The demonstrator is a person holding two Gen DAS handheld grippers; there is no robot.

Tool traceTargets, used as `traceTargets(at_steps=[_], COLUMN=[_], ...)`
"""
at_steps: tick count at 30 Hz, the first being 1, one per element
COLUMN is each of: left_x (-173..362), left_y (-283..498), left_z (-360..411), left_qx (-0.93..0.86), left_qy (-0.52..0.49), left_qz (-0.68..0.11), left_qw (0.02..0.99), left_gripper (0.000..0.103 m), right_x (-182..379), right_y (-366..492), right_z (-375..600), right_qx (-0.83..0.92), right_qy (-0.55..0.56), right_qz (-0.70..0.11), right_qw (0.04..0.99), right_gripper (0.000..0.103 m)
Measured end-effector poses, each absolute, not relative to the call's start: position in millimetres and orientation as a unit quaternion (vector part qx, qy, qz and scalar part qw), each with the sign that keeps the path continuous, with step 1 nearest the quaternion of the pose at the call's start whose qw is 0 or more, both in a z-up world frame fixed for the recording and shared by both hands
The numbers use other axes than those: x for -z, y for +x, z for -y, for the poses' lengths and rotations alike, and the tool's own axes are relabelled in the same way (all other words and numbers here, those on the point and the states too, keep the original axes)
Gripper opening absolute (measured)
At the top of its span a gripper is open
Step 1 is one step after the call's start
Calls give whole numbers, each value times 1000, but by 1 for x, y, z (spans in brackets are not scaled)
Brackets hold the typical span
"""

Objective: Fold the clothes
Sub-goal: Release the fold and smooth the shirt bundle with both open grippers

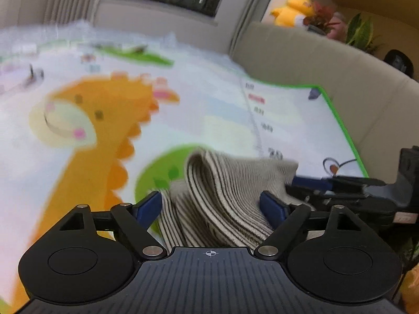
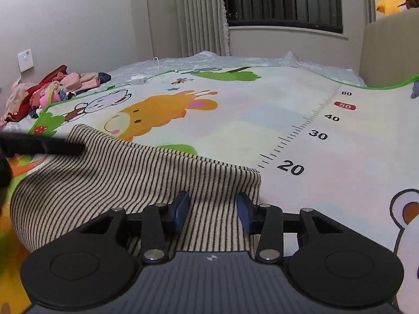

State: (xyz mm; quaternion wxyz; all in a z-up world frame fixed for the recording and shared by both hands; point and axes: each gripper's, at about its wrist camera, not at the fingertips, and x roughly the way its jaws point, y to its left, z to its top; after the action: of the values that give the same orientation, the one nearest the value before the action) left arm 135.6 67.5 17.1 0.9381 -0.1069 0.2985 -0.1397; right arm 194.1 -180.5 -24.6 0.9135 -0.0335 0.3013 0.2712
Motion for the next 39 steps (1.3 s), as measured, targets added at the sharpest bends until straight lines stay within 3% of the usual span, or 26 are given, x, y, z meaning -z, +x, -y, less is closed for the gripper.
traceTargets(at_steps=[7,12,18,21,28,31,37,39], left_x=[-55,-15,7,8,14,14,16,16], left_y=[123,154,168,168,169,167,169,169], left_z=[-44,-36,-63,-62,-65,-65,-69,-70], left_qx=[207,179,159,157,153,152,153,154], left_qy=[-79,-67,-127,-120,-125,-125,-139,-140], left_qz=[-234,-302,-326,-326,-329,-326,-329,-331], left_qw=[947,934,923,925,924,925,921,920], left_gripper=[72,58,73,76,84,84,86,86], right_x=[22,-6,-18,2,-2,-4,26,43], right_y=[186,156,117,122,119,108,107,120], right_z=[181,193,190,175,180,196,213,217], right_qx=[-259,-255,-350,-338,-313,-326,-331,-303], right_qy=[-33,-32,-4,-15,18,72,223,283], right_qz=[-295,-266,-270,-301,-320,-342,-426,-451], right_qw=[919,929,897,892,894,878,812,791], right_gripper=[43,47,47,61,65,74,72,55])
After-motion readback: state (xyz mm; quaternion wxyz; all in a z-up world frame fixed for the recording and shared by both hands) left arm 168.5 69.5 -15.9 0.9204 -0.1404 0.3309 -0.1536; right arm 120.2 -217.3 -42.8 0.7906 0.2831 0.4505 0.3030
